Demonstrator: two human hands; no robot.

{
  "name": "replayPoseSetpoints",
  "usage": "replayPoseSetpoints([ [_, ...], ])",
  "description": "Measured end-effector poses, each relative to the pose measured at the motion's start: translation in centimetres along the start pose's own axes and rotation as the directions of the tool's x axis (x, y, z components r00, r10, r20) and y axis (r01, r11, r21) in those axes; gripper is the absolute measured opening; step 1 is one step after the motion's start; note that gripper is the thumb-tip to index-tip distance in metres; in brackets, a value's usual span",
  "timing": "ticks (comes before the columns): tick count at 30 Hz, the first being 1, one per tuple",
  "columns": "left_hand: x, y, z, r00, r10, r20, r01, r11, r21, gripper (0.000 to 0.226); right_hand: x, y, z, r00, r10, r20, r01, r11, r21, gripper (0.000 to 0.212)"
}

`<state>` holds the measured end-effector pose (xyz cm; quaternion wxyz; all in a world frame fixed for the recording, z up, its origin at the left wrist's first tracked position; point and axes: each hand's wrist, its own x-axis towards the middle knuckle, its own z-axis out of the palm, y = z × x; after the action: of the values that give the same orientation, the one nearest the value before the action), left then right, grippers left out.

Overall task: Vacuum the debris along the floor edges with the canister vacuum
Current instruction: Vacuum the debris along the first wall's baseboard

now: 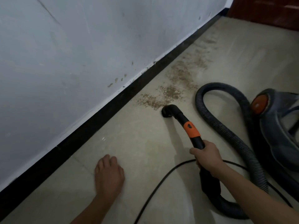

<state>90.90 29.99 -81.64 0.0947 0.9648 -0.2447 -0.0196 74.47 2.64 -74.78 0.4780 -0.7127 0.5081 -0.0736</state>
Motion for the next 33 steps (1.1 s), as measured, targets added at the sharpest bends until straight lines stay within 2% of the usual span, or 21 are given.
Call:
replayPoseSetpoints([
  [2,2.0,0.9,0.2,0.999,0.030,-0.025,-0.031,0.999,-0.037,0.027,1.2,-1.3,0.2,0.999,0.011,-0.036,-0.009,0.998,0.063,0.015],
  [4,3.5,2.2,0.8,0.999,0.009,-0.043,-0.012,0.997,-0.082,0.033,2.0,-2.3,0.7,0.999,0.025,-0.025,-0.022,0.993,0.114,0.015],
  [8,4.3,3.5,2.2,0.996,-0.030,-0.085,0.023,0.996,-0.083,0.048,2.4,-1.7,1.7,0.990,-0.012,0.140,0.004,0.998,0.060,0.017],
  [13,4.1,3.3,2.4,0.997,-0.022,-0.078,0.014,0.995,-0.095,0.054,4.9,-3.5,2.6,1.000,-0.003,0.013,0.001,0.990,0.138,0.015],
  [18,4.1,3.3,2.4,0.997,-0.047,-0.056,0.040,0.993,-0.111,0.058,4.7,-4.8,5.9,0.973,-0.067,0.222,0.037,0.990,0.135,0.015],
  [23,4.4,3.2,2.6,0.997,-0.048,-0.059,0.041,0.993,-0.109,0.057,6.4,-6.2,6.8,0.997,-0.062,0.050,0.054,0.988,0.144,0.013],
  [28,4.2,3.1,2.5,0.998,-0.050,-0.047,0.046,0.995,-0.084,0.058,5.6,-6.3,8.1,0.976,-0.113,0.188,0.105,0.993,0.054,0.013],
  [33,4.2,3.1,2.6,0.998,-0.045,-0.054,0.041,0.996,-0.080,0.057,9.0,-8.8,8.7,0.998,-0.038,0.046,0.032,0.992,0.121,0.017],
])
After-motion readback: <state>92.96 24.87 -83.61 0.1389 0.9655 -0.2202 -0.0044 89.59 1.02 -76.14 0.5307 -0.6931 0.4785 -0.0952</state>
